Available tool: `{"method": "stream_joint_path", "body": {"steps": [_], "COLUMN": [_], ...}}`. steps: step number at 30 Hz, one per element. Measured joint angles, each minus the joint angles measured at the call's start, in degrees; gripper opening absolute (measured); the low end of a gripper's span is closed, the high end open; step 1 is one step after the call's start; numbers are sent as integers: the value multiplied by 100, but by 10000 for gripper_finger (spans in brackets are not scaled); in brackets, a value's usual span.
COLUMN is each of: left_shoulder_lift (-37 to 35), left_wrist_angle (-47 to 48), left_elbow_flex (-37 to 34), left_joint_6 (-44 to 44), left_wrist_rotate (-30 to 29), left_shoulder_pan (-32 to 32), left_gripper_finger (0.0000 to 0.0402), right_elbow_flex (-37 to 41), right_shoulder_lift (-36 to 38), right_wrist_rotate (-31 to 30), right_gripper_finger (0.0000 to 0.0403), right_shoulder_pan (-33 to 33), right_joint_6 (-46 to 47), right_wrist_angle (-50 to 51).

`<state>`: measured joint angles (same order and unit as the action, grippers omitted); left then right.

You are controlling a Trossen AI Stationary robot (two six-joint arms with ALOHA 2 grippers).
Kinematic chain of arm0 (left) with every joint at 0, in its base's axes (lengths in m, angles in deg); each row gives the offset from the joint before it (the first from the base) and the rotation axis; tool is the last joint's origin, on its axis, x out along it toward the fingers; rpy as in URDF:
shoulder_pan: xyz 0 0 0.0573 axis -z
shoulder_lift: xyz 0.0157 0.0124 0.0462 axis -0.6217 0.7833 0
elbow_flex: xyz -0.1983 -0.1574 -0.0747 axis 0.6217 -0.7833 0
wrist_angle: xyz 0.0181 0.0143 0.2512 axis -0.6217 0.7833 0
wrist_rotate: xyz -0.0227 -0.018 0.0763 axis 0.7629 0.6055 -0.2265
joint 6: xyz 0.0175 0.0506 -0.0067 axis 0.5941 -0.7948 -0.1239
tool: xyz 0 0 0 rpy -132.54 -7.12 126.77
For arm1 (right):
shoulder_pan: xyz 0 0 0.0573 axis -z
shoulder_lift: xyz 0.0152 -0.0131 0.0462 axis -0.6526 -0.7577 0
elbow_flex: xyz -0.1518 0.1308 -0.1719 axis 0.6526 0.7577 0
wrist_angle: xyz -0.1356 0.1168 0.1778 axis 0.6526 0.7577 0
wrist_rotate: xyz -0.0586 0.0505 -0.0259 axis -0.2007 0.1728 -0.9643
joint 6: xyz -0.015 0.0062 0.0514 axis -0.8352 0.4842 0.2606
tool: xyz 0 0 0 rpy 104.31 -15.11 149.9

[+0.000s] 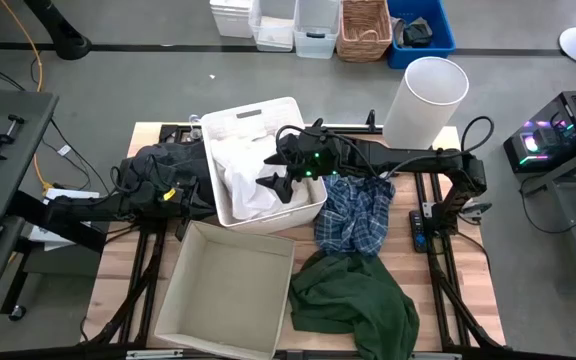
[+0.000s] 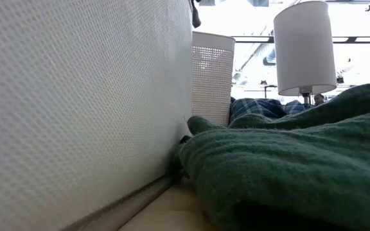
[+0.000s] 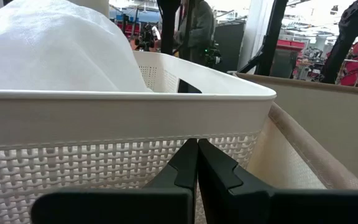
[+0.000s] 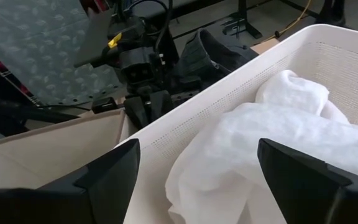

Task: Sort clothes
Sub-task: Put the blue checkered shirt into the laundry organizer

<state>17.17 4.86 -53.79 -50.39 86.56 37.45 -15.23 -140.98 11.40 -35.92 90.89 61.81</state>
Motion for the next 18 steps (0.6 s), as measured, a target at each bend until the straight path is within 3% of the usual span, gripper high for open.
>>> {"method": "stream_joint_path", "body": {"steps": [18], "left_shoulder_lift": [0], "left_wrist_angle": [0], "left_elbow_flex": [1], "left_joint_6": [0], "left_wrist_rotate": [-1], "left_shoulder_pan": [-1], "left_gripper_finger": [1], "right_elbow_flex": [4], "right_shoulder_lift": [44], "right_wrist_rotate": [262], "right_gripper_finger": [321], "right_shoulder_pan": [4], "right_joint_6": [-230], "right_wrist_angle": [2]}}
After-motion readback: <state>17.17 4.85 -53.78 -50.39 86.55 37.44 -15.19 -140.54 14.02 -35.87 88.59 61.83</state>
